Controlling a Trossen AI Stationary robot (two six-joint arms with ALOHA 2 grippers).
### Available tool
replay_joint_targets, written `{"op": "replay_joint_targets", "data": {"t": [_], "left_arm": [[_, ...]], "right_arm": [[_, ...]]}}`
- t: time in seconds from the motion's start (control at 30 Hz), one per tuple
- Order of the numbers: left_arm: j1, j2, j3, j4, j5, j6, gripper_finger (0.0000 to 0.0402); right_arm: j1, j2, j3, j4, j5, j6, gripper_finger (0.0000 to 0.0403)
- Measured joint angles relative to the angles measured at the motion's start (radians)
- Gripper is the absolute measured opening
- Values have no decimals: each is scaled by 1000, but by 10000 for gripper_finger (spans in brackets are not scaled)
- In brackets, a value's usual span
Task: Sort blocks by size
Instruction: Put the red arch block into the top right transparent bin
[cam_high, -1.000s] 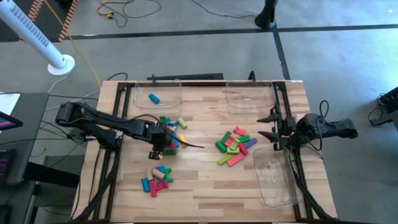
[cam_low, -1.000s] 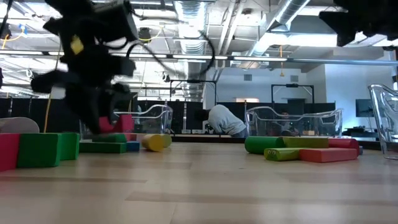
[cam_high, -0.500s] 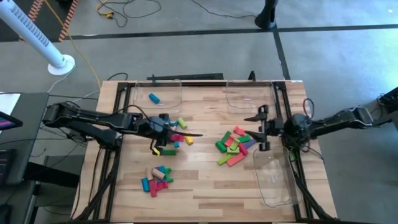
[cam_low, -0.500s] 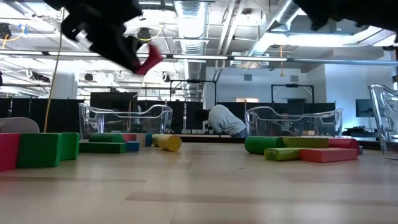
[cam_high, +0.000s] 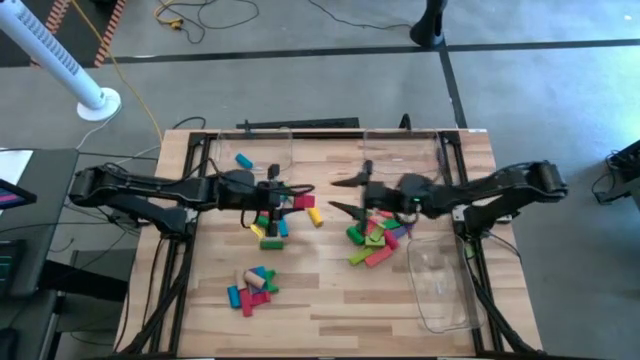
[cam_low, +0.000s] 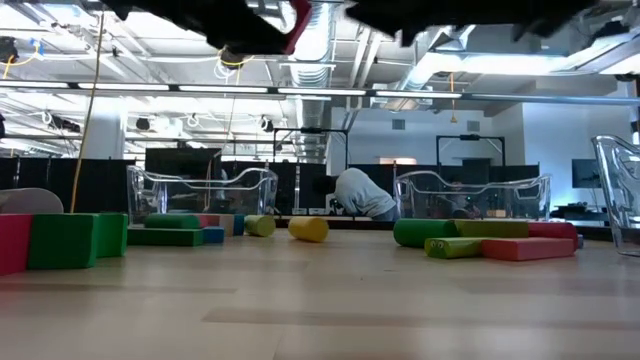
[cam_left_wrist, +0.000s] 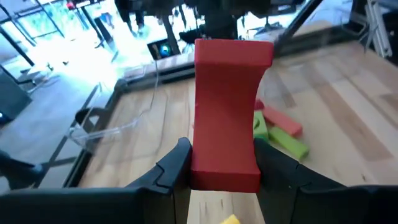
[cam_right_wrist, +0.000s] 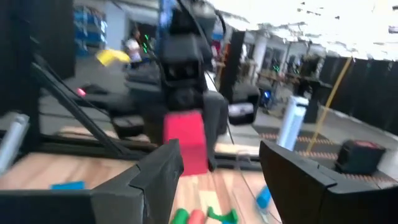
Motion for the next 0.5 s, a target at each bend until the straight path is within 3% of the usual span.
{"op": "replay_joint_targets", "data": {"t": [0.27, 0.5], "left_arm": [[6, 0, 0, 41, 23, -12, 128], [6, -1, 0, 42, 34, -23, 128]], "right_arm": [[-19, 164, 123, -4, 0, -48, 249], [-10, 193, 163, -14, -16, -50, 249]]}}
